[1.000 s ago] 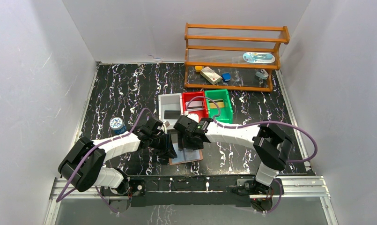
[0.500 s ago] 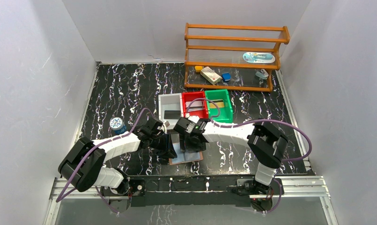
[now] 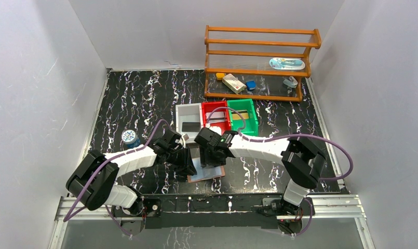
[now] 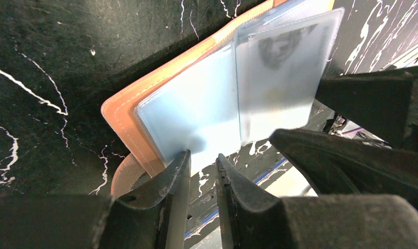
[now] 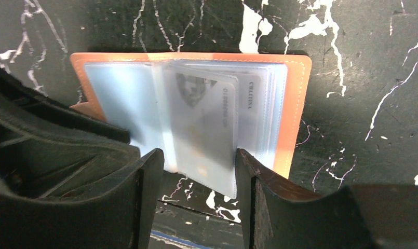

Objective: Take the credit cards out of the card holder

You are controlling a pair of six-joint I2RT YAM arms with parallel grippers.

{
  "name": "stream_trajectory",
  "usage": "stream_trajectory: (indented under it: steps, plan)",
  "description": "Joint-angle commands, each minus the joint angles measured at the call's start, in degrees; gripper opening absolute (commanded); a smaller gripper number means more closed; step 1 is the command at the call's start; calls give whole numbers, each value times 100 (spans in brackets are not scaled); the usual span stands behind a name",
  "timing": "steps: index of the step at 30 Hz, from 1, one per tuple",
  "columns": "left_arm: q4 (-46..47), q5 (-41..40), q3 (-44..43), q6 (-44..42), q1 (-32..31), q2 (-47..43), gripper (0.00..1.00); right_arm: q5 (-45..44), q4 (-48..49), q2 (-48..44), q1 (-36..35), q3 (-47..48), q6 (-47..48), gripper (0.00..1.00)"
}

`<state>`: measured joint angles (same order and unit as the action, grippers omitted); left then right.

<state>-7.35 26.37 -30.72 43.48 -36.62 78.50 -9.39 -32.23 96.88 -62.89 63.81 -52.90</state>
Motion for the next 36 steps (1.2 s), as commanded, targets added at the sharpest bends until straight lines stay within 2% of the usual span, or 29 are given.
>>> stream_trajectory:
  steps: [1,12,17,22,30,33,36]
  plan:
    - [-196,-141,-39,-99,-20,88,24,127,447,-429,-30,-36,-143,60]
    - [-223,-234,-3,-78,-20,16,24,555,938,-528,-30,-88,-98,61]
    - [-408,-562,50,33,-21,-406,24,1005,1520,-524,-21,-236,-74,64]
    - [-960,-1294,64,256,-25,-940,24,1444,2008,-384,21,-315,-166,66]
    - [-1798,-2350,173,779,12,-2058,26,1505,2121,-498,243,-517,-350,67]
    - [-1853,-2386,114,770,19,-2330,29,1319,2067,-681,374,-686,-463,67]
    - [-1546,-2082,37,582,28,-2404,32,1396,2144,-806,558,-899,-529,66]
